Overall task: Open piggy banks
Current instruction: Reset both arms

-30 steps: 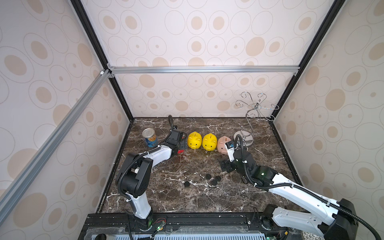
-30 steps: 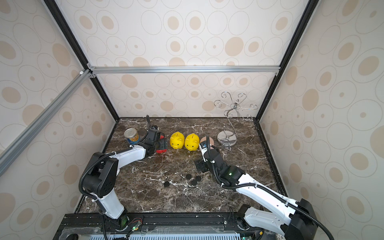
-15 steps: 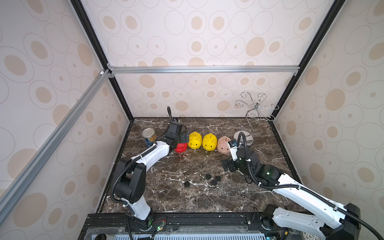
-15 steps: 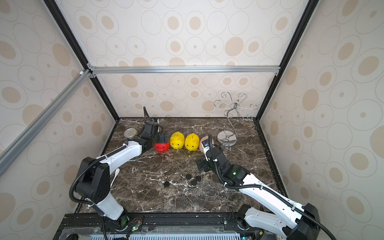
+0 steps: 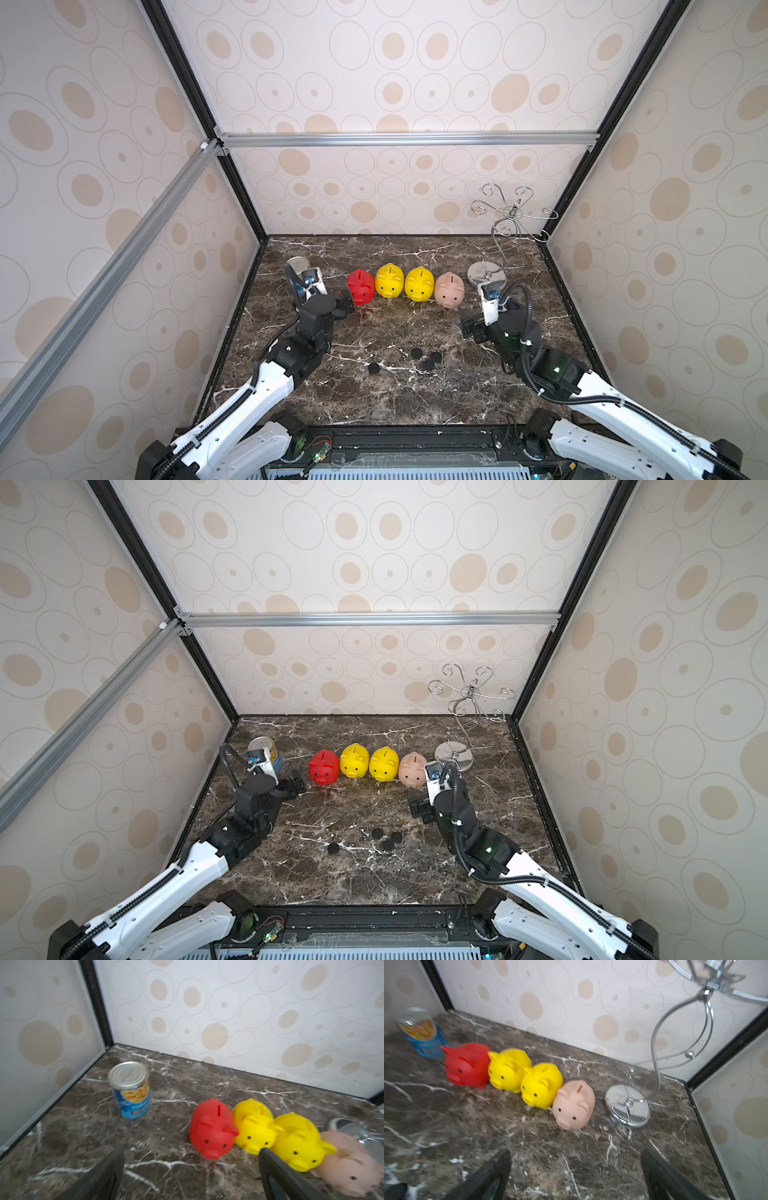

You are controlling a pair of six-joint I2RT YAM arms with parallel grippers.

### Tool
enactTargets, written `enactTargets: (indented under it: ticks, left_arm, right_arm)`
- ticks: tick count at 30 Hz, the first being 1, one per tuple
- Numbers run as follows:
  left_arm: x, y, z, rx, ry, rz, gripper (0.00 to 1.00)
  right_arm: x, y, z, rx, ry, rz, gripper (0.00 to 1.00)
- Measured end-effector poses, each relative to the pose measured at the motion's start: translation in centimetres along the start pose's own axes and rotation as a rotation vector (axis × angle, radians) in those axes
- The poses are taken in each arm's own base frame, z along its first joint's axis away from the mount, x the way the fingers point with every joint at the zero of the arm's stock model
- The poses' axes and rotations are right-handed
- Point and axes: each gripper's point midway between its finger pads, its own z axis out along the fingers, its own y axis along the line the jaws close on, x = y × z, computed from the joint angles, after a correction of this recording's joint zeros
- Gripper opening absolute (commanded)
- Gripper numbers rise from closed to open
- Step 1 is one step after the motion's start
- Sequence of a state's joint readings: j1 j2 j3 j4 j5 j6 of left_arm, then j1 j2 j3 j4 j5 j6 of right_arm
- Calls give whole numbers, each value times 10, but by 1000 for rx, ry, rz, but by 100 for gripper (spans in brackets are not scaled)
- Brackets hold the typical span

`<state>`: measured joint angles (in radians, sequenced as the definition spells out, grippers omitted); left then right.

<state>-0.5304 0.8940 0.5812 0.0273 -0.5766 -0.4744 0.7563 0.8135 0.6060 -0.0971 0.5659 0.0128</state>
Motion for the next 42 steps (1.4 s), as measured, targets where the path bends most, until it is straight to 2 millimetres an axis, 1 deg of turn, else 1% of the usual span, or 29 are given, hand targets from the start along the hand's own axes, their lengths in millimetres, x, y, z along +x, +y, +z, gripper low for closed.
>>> enactTargets:
  ticks: [2,4,5,7,9,11,13,15,18,21,23,26,28,31,33,34,35,37,38,40,42]
  left_arm:
    - [24,26,1,-86,-35,27,100]
    - [47,45,0,-130,-67,66,100]
    - [56,53,0,-144,-83,88,100]
    - [66,65,1,-160,-113,145,100]
    - [69,74,4,-181,-143,204,100]
    - [69,78,6,-187,-182,247,100]
    - [72,80,9,-180,-207,271,100]
    - [74,82,14,-179,-221,289,100]
    - [70,82,24,-179,-259,292,100]
    - [82,85,33,-183,-234,349,100]
    - [86,89,38,-185,-223,363,100]
    - [91,99,45,-186,-205,362,100]
    - [93,103,49,-180,-196,352,100]
    - [87,101,55,-164,-213,329,100]
    - [74,95,61,-146,-245,304,100]
    - [65,92,69,-131,-257,289,100]
    - [58,91,77,-122,-261,277,100]
    - [43,92,90,-108,-276,246,100]
    - [40,92,94,-100,-274,238,100]
    - [42,94,96,-91,-259,230,100]
    - [49,93,98,-78,-231,231,100]
  right_arm:
    - [34,-10,14,66,35,-48,98]
    - [57,-25,25,121,67,-76,98]
    - [64,-33,30,141,79,-83,98]
    - [69,-46,38,177,88,-88,98]
    - [65,-57,45,196,72,-79,98]
    - [64,-68,53,219,54,-64,98]
    - [67,-80,58,245,33,-39,98]
    - [80,-90,62,257,33,-18,98]
    - [103,-104,68,279,65,15,98]
    - [119,-111,76,287,69,79,98]
    - [128,-111,88,273,73,98,98]
    - [141,-108,100,256,96,109,98]
    - [144,-107,106,248,94,116,98]
    - [146,-111,114,256,69,136,98]
    - [152,-111,119,255,75,141,98]
    - [155,-110,121,247,94,144,98]
    - [154,-110,123,232,104,146,98]
    - [141,-111,131,210,81,153,98]
    - [134,-112,135,202,67,157,98]
    - [125,-116,141,186,58,173,98]
    - [121,-121,144,181,60,191,98]
